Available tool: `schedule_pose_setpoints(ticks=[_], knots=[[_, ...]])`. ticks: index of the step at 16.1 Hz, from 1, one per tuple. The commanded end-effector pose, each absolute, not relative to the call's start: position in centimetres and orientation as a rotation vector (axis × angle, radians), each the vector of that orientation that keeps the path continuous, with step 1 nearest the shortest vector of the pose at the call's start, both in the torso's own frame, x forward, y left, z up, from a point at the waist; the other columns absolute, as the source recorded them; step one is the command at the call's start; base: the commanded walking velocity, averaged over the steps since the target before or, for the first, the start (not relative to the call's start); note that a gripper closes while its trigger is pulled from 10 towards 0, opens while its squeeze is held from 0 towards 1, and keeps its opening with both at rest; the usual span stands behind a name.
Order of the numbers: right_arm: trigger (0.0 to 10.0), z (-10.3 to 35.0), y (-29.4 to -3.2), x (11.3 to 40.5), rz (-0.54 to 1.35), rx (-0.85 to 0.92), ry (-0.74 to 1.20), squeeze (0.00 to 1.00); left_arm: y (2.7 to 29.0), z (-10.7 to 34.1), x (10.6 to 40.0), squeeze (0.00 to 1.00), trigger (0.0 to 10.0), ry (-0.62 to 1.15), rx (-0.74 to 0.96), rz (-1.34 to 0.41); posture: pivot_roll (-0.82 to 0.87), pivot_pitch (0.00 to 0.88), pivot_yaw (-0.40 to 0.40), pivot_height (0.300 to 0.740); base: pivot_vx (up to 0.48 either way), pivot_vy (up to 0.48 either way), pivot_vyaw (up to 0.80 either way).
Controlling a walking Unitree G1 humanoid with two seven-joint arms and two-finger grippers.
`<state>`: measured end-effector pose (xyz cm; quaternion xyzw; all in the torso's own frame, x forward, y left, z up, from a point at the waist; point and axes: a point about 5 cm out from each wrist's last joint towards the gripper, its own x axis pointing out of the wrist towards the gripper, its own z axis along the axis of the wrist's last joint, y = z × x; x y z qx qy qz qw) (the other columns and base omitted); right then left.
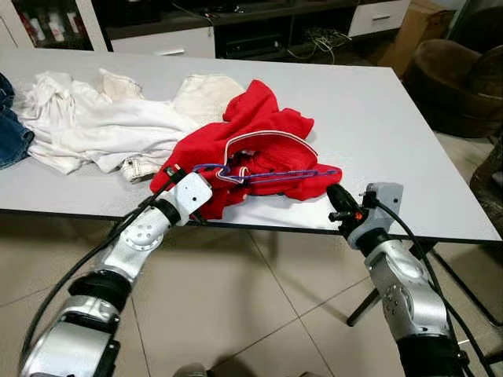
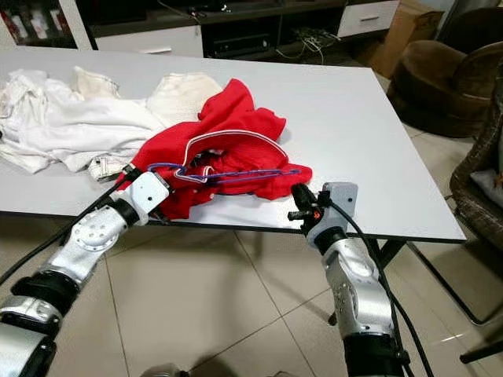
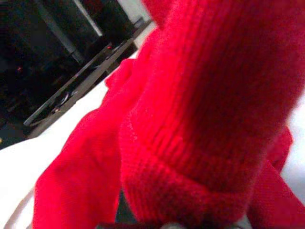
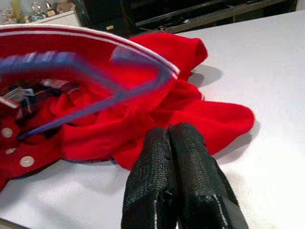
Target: Hang hanger
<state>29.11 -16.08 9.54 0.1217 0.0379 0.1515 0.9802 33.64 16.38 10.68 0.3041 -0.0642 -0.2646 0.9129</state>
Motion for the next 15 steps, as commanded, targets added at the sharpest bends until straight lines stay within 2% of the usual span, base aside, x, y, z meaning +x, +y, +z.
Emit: schedule_pose_setpoints(ticks=[1,3,8,9,10,14,15], knots=[[10.0,9.7,-15.7,29.0,0.318,0.234,0.064,0.0,16.7,9.7,33.4,0.0,10.0,-0.083,0.586,-0.519,0.06,0.0,0.017,0.74,0.0,0.0,0.0],[10.0,8.9,-15.1,28.6,0.315,0.232,0.084,0.0,16.5,9.6,33.2,0.0,10.0,-0.105,0.491,-0.454,0.06,0.0,0.017,0.74,0.0,0.0,0.0],[10.0,7.4,-15.1,28.6,0.309,0.263,0.16,0.0,17.3,11.5,33.9,0.0,10.0,-0.194,0.437,-0.346,0.07,0.0,-0.001,0.74,0.0,0.0,0.0],[10.0,7.5,-14.9,28.8,0.313,0.284,0.161,0.96,17.4,11.7,33.9,0.0,10.0,-0.2,0.433,-0.339,0.07,0.001,-0.005,0.74,0.0,0.0,0.0],[10.0,8.0,-14.4,29.2,0.337,0.367,0.153,1.0,17.5,11.9,34.0,0.0,10.0,-0.211,0.425,-0.328,0.07,0.005,-0.008,0.74,0.0,0.0,0.0],[10.0,8.7,-13.7,30.2,0.345,0.479,0.148,1.0,17.1,11.8,33.7,0.0,10.0,-0.221,0.417,-0.334,0.07,0.023,-0.019,0.74,0.0,0.0,0.0],[10.0,8.9,-13.2,31.0,0.334,0.533,0.156,0.0,16.6,11.5,33.4,0.0,10.0,-0.226,0.406,-0.342,0.07,0.028,-0.026,0.74,0.0,0.0,0.0]])
